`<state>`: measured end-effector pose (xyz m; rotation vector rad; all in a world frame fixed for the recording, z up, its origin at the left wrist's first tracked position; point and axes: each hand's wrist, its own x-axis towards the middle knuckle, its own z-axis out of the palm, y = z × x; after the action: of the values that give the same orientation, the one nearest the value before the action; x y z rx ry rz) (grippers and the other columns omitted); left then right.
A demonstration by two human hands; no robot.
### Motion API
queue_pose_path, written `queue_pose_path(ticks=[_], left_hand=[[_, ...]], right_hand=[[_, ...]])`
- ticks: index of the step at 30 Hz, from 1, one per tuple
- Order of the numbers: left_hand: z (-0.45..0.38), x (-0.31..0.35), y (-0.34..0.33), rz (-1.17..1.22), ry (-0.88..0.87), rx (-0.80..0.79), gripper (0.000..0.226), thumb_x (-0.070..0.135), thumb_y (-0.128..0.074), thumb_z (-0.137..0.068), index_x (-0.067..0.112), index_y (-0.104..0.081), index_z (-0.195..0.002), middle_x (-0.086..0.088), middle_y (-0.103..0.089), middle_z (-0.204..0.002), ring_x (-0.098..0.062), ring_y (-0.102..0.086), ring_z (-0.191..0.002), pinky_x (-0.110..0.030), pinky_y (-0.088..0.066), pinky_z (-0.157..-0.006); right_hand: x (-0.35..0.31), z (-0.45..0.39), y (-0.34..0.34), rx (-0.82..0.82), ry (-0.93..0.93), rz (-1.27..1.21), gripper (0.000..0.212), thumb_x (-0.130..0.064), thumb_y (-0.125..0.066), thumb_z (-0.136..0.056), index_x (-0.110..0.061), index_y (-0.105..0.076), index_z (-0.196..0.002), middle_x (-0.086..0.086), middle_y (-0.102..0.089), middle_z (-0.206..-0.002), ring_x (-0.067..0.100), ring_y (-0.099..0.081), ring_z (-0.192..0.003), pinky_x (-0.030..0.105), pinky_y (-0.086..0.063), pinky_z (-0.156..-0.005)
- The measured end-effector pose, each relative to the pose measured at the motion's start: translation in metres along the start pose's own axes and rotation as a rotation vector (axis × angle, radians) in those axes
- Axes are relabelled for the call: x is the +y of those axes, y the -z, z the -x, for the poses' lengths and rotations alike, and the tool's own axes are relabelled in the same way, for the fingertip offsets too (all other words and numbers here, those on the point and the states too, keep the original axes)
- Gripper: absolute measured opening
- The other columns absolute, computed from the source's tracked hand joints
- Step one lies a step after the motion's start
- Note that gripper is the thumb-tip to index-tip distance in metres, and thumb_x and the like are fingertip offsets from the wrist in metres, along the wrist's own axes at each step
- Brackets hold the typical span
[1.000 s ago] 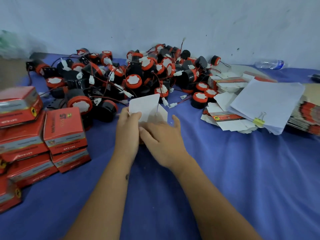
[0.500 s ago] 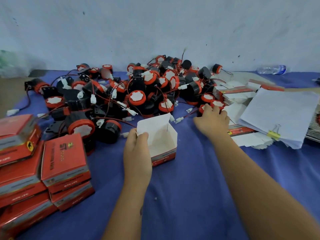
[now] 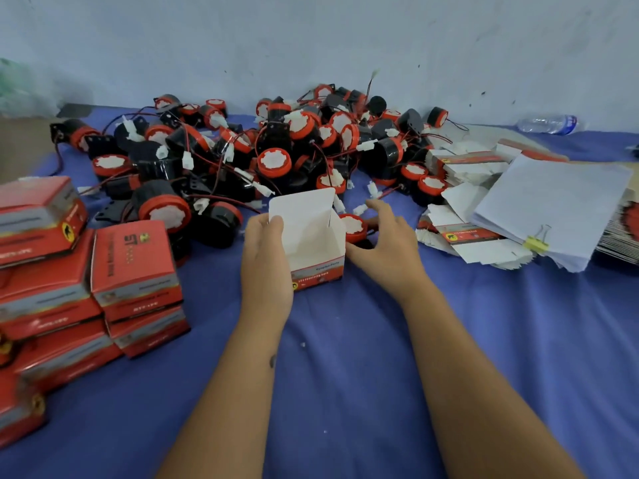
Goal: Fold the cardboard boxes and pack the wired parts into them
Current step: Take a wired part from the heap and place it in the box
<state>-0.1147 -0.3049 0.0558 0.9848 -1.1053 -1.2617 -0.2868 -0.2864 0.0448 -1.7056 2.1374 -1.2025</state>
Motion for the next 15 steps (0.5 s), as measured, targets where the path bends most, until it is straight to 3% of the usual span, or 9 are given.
queue_pose_path(ticks=[3,5,7,9,12,15], left_hand=[[0.008,0.003,0.003,0.064,-0.067,0.015,0.03,0.041,-0.042,-0.089,0.024,-0.054,-0.111,0.032,-0.062,-0.077,0.015,-0.057,-0.071,-0.012,-0.048,-0.063],[0.013,0.006,0.006,0.081,-0.088,0.019,0.036,0.037,-0.043,-0.09,0.022,-0.051,-0.122,0.024,-0.062,-0.101,0.015,-0.058,-0.086,-0.01,-0.048,-0.071],[0.018,0.006,0.01,0.058,-0.075,0.008,0.043,0.037,-0.048,-0.083,0.027,-0.048,-0.124,0.006,-0.055,-0.125,0.0,-0.055,-0.114,-0.024,-0.049,-0.092],[0.022,0.007,0.013,0.014,-0.064,-0.038,0.047,0.034,-0.054,-0.077,0.032,-0.046,-0.124,0.0,-0.051,-0.134,-0.013,-0.051,-0.124,-0.034,-0.049,-0.099],[0.024,0.002,0.015,-0.081,-0.079,-0.087,0.046,0.022,-0.062,-0.08,0.038,-0.047,-0.121,0.015,-0.056,-0.125,0.007,-0.054,-0.111,-0.014,-0.05,-0.08],[0.019,-0.005,0.018,-0.202,-0.089,-0.06,0.048,0.005,-0.06,-0.088,0.038,-0.05,-0.121,0.024,-0.06,-0.108,0.011,-0.058,-0.099,-0.008,-0.048,-0.066]], right_hand=[[-0.006,0.015,0.001,0.006,0.055,0.179,0.045,-0.055,-0.067,-0.073,-0.026,-0.061,-0.107,-0.009,-0.059,-0.094,0.02,-0.046,-0.097,0.034,-0.035,-0.081],[-0.012,0.024,0.004,0.039,0.039,0.167,0.043,-0.054,-0.07,-0.071,-0.022,-0.06,-0.098,-0.006,-0.062,-0.091,0.021,-0.05,-0.092,0.038,-0.04,-0.082],[-0.018,0.032,0.007,0.144,0.032,0.116,0.045,-0.049,-0.076,-0.072,-0.02,-0.059,-0.102,-0.006,-0.064,-0.094,0.02,-0.056,-0.091,0.043,-0.045,-0.085],[-0.026,0.041,0.009,0.332,0.026,0.005,0.05,-0.044,-0.079,-0.073,-0.017,-0.058,-0.11,-0.006,-0.061,-0.1,0.02,-0.057,-0.094,0.047,-0.047,-0.088],[-0.036,0.053,0.013,0.645,0.081,-0.029,0.059,-0.048,-0.076,-0.073,-0.012,-0.059,-0.116,-0.005,-0.056,-0.105,0.022,-0.056,-0.101,0.042,-0.043,-0.091],[-0.043,0.057,0.011,0.729,0.275,0.142,0.061,-0.052,-0.073,-0.075,-0.016,-0.056,-0.122,0.007,-0.06,-0.118,0.025,-0.051,-0.112,0.041,-0.033,-0.092]])
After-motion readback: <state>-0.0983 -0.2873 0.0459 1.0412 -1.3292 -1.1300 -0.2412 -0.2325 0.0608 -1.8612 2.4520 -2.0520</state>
